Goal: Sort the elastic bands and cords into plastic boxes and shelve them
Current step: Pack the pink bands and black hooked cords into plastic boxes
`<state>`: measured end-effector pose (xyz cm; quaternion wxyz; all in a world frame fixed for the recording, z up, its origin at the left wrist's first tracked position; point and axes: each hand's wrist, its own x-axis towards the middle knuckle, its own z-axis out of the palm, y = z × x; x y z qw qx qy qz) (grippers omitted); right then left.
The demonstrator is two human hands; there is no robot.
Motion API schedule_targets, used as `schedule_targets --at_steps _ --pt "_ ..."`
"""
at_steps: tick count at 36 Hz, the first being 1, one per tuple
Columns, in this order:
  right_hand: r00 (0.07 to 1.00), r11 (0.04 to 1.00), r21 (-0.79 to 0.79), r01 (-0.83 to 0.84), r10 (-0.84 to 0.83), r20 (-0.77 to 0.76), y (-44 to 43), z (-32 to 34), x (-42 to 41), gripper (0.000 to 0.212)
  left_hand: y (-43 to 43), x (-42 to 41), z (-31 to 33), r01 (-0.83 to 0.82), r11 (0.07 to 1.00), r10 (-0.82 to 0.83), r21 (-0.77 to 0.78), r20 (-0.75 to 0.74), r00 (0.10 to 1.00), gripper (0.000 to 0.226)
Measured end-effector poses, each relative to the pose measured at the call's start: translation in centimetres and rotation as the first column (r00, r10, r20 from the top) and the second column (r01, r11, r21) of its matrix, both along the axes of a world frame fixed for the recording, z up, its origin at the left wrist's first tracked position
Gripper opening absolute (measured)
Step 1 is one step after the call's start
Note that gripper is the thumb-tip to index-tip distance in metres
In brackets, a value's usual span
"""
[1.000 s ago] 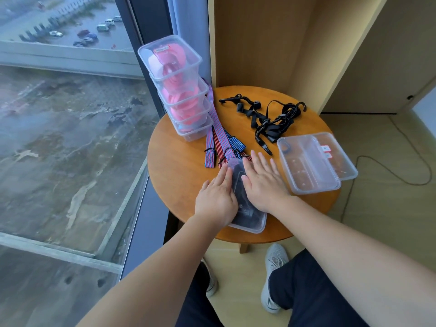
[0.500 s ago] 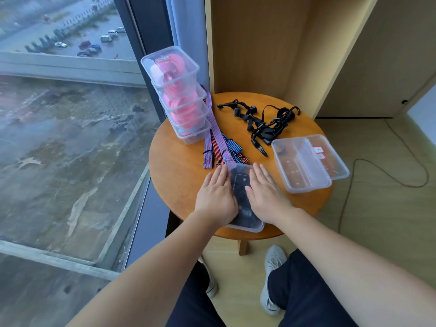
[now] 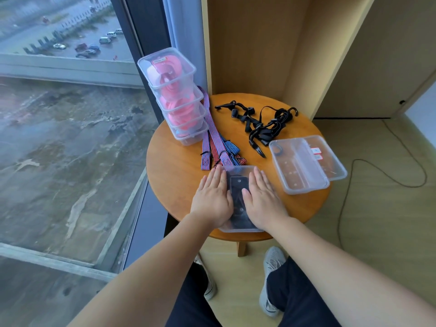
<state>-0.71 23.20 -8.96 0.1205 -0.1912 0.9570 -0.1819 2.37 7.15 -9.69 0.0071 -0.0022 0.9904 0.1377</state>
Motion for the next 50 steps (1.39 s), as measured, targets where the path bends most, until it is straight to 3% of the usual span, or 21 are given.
schedule_targets --at_steps 12,16,21,25,28,39,41,46,50 --pt "0.999 0.999 -0.037 -0.020 0.019 -0.027 0.0 -0.3 0.0 0.062 0.0 -0.2 -0.6 -0.006 0.999 0.006 0.048 0.001 1.000 0.065" --pt "1.000 0.997 -0.083 -0.005 0.006 0.018 0.0 0.2 0.0 0.060 0.3 0.1 0.1 -0.038 0.987 0.038 0.159 0.003 0.999 0.061" --pt "0.993 0.968 -0.220 0.118 -0.113 0.033 0.9 0.8 0.9 0.055 1.0 1.8 1.0 -0.236 0.870 0.256 0.434 0.012 0.967 0.045" --pt "0.982 0.951 -0.248 0.185 -0.187 0.017 1.5 1.1 1.8 0.050 1.2 3.7 1.2 -0.376 0.763 0.386 0.526 0.096 0.918 0.035" --pt "0.980 0.953 -0.229 0.198 -0.194 0.037 1.7 1.5 2.5 0.048 1.4 4.7 1.2 -0.364 0.762 0.383 0.536 0.080 0.920 0.035" --pt "0.998 0.980 -0.188 0.056 -0.053 0.023 0.6 2.0 4.5 0.033 0.3 7.8 0.8 -0.402 0.716 0.453 0.571 0.058 0.890 0.029" --pt "1.000 0.983 -0.182 -0.005 0.003 -0.008 -0.1 2.1 4.6 0.035 -0.3 8.2 0.7 -0.419 0.696 0.483 0.583 0.052 0.874 0.016" --pt "0.967 0.964 -0.102 -0.245 0.236 -0.096 -2.6 2.1 4.3 0.034 -3.1 8.0 0.7 -0.476 0.670 0.565 0.569 0.025 0.825 0.015" --pt "0.935 0.936 -0.021 -0.352 0.351 -0.045 -4.3 2.3 3.1 0.042 -5.7 6.9 0.6 -0.503 0.671 0.592 0.545 0.015 0.806 0.011"
